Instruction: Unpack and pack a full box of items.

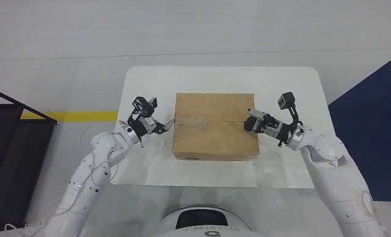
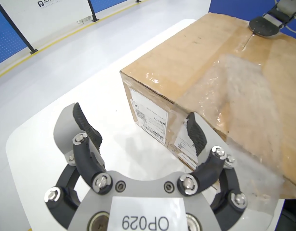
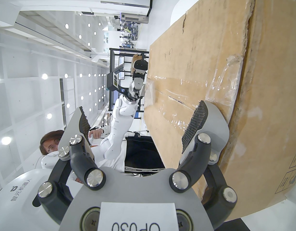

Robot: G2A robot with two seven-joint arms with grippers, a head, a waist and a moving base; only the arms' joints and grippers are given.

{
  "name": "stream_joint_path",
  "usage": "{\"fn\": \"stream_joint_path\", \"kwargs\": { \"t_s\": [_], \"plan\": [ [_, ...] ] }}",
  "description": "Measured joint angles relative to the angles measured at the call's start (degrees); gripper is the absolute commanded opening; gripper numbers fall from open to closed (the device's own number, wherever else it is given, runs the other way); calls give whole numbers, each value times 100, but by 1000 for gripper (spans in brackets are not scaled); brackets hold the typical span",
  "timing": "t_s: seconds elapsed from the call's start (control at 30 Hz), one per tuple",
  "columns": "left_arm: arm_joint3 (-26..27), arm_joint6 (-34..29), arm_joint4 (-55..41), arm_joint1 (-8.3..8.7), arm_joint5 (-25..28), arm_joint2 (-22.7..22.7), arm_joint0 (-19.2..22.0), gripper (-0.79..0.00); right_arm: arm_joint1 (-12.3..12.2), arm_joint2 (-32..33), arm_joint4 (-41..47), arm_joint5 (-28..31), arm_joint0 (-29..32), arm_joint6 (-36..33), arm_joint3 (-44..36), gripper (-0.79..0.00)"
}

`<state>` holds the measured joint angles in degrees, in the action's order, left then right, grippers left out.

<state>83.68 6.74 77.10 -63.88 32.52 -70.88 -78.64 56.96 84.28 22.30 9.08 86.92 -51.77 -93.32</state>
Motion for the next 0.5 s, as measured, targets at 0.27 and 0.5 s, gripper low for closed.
{"fn": "stream_joint_path", "kwargs": {
  "t_s": [0.27, 0.5],
  "plan": [
    [131, 21, -3, 7, 127, 26, -9, 0, 0, 0, 0, 0, 0, 0, 0, 0],
    [225, 23, -68, 33, 271, -48, -56, 0, 0, 0, 0, 0, 0, 0, 0, 0]
  ]
}}
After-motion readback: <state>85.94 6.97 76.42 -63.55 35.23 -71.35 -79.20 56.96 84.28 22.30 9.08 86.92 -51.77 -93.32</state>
